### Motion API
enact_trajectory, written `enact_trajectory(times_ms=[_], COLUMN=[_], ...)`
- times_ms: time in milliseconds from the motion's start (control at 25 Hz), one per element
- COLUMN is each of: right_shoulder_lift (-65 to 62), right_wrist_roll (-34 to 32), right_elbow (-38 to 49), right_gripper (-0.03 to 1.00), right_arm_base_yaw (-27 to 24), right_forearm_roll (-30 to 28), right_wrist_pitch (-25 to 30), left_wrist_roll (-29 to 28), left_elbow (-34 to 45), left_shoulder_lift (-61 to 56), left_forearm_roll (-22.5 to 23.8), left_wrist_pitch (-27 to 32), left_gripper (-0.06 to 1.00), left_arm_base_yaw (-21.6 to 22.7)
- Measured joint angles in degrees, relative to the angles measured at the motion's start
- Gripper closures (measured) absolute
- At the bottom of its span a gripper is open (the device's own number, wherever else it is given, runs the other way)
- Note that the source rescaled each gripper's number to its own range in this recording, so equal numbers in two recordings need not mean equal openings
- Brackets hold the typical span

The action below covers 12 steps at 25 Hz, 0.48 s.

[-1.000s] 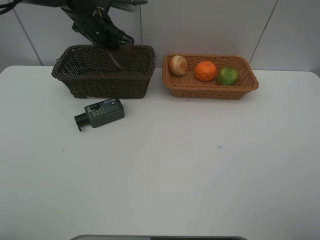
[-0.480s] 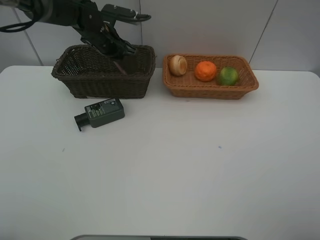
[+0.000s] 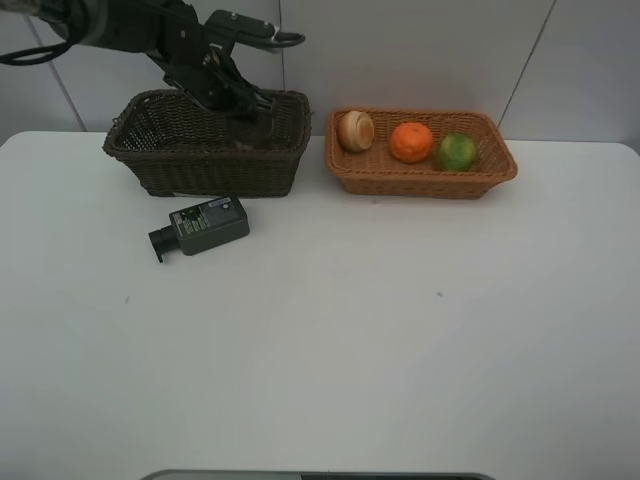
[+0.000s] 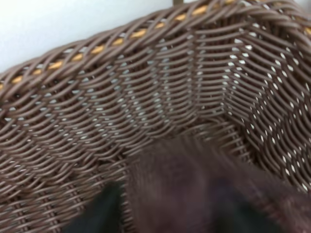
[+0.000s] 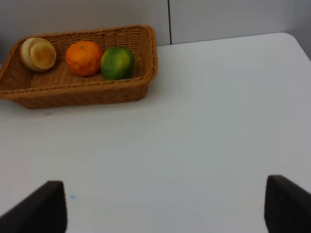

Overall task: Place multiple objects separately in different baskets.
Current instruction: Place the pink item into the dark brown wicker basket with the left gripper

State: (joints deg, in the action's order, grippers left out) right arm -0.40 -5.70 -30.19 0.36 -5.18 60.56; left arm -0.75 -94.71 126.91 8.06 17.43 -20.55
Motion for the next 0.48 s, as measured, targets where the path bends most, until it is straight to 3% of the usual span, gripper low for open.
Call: enact_trajectory(times_ms=[40, 200, 280, 480], right_shoulder_lift=[0.0, 0.0, 0.0, 0.0], right_wrist_roll=[0.0, 0.0, 0.0, 0.0], right_elbow=[0.0, 0.0, 0.0, 0.0], right_gripper=[0.21, 0.21, 0.21, 0.21], right_arm_base_yaw=[0.0, 0.0, 0.0, 0.0], right_forearm_roll=[0.0, 0.0, 0.0, 0.0], right_wrist_pitch=[0.0, 0.0, 0.0, 0.0], left_wrist_roll=[0.2, 0.7, 0.7, 2.3], left_elbow=[0.0, 0.0, 0.0, 0.0], left_shoulder_lift=[0.0, 0.0, 0.0, -4.3], left_forearm_roll=[0.0, 0.0, 0.0, 0.0], left_wrist_pitch=[0.1, 0.8, 1.9, 11.0], left_gripper=[0.14, 0.01, -0.01, -0.01], left_arm_base_yaw=[0.0, -0.1, -0.1, -0.1])
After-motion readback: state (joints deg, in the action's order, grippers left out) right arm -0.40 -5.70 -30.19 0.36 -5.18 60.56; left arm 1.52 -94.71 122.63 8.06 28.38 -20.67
